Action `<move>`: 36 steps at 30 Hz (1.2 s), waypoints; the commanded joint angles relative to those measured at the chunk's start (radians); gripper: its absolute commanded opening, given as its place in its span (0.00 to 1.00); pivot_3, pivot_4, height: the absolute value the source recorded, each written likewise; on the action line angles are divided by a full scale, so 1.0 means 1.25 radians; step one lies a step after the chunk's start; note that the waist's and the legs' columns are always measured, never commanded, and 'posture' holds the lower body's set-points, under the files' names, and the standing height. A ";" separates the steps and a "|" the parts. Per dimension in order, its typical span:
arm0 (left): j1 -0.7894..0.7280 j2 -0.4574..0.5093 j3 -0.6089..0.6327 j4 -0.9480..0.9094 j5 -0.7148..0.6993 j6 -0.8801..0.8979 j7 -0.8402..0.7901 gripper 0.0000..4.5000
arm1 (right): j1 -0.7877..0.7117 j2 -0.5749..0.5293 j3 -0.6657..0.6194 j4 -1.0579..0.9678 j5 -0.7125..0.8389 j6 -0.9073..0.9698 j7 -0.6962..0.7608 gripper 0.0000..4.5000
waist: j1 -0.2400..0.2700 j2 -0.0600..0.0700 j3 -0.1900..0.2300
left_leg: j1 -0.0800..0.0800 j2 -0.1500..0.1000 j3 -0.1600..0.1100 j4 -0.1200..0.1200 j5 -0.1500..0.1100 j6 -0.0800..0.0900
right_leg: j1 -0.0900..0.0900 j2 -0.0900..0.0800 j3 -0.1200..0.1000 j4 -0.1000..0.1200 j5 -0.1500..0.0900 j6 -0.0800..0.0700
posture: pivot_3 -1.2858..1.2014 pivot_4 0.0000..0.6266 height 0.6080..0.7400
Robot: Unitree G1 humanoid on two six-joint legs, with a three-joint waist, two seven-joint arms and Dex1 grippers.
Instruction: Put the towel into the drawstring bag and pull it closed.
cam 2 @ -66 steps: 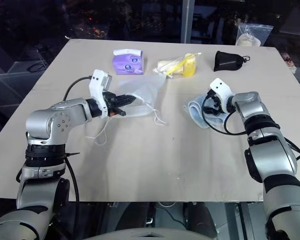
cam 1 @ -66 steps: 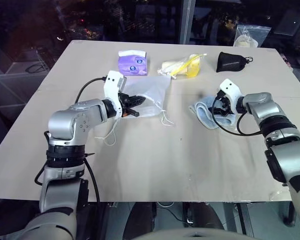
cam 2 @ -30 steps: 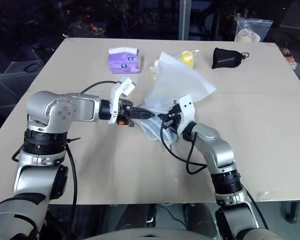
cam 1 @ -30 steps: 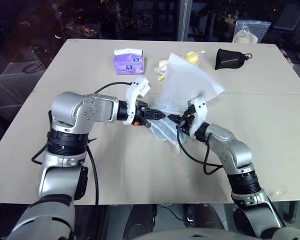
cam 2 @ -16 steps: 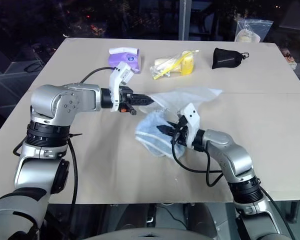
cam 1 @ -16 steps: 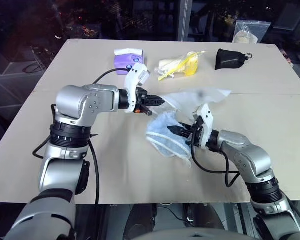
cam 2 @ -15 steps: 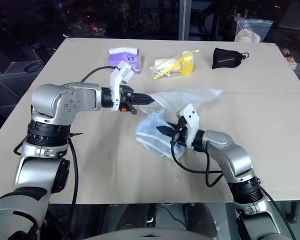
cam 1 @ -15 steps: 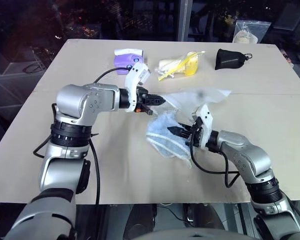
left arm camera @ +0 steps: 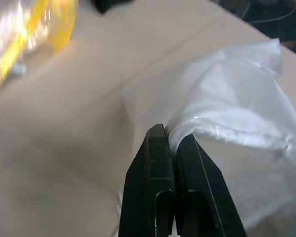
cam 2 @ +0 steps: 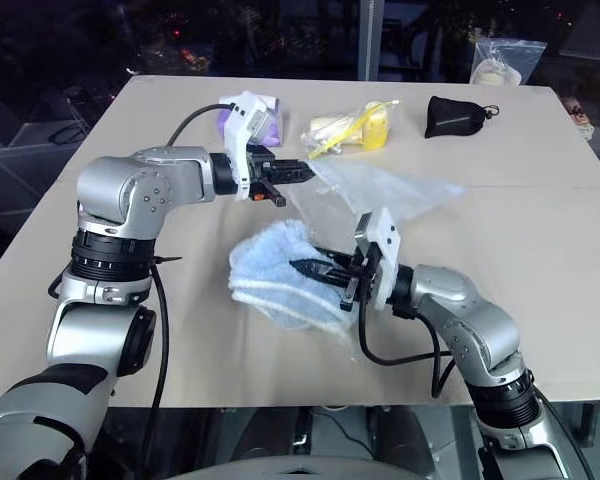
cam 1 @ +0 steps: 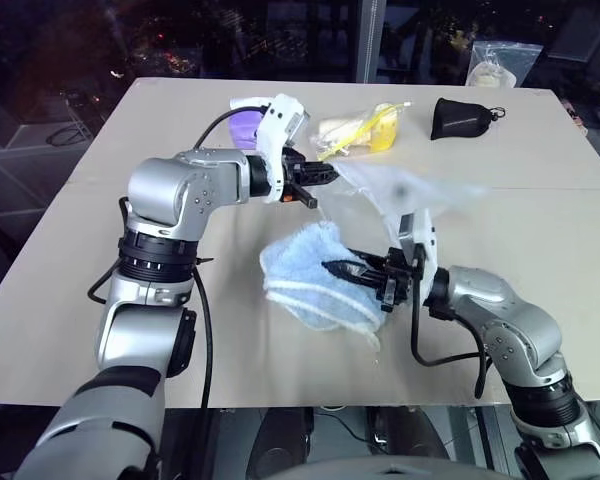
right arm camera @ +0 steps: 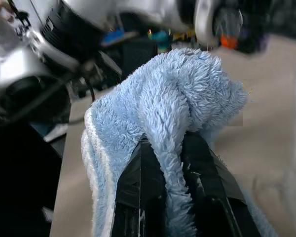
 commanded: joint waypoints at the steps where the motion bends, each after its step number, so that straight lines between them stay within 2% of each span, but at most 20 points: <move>1: -0.004 -0.011 0.021 -0.078 -0.019 0.000 0.001 0.00 | -0.031 0.000 0.010 0.014 -0.046 -0.081 0.004 0.01 | 0.001 0.000 0.000 | 0.000 0.000 0.000 0.000 0.000 0.000 | 0.000 0.000 0.000 0.000 0.000 0.000 | 0.52 0.24 1.00; 6: 0.026 -0.018 0.012 -0.184 -0.076 0.028 -0.040 0.00 | -0.055 0.021 0.037 0.037 -0.033 -0.137 0.059 0.01 | 0.001 0.000 0.000 | 0.000 0.000 0.000 0.000 0.000 0.000 | 0.000 0.000 0.000 0.000 0.000 0.000 | 0.52 0.24 1.00; 12: 0.041 -0.032 0.020 -0.128 -0.004 0.004 0.047 0.00 | -0.070 0.018 0.014 0.016 -0.007 -0.109 0.053 0.01 | 0.002 0.000 0.000 | 0.000 0.000 0.000 0.000 0.000 0.000 | 0.000 0.000 0.000 0.000 0.000 0.000 | 0.52 0.24 1.00; 23: 0.105 0.000 0.055 -0.180 -0.006 0.042 0.088 0.00 | 0.041 -0.039 0.010 -0.049 -0.136 -0.027 -0.168 0.01 | 0.002 0.000 0.000 | 0.000 0.000 0.000 0.000 0.000 0.000 | 0.000 0.000 0.000 0.000 0.000 0.000 | 0.52 0.24 1.00; 36: 0.156 -0.022 0.069 -0.252 -0.062 0.130 0.104 0.00 | -0.052 0.083 0.062 0.116 -0.255 0.017 -0.331 0.01 | 0.000 0.000 0.000 | 0.000 0.000 0.000 0.000 0.000 0.000 | 0.000 0.000 0.000 0.000 0.000 0.000 | 0.52 0.24 1.00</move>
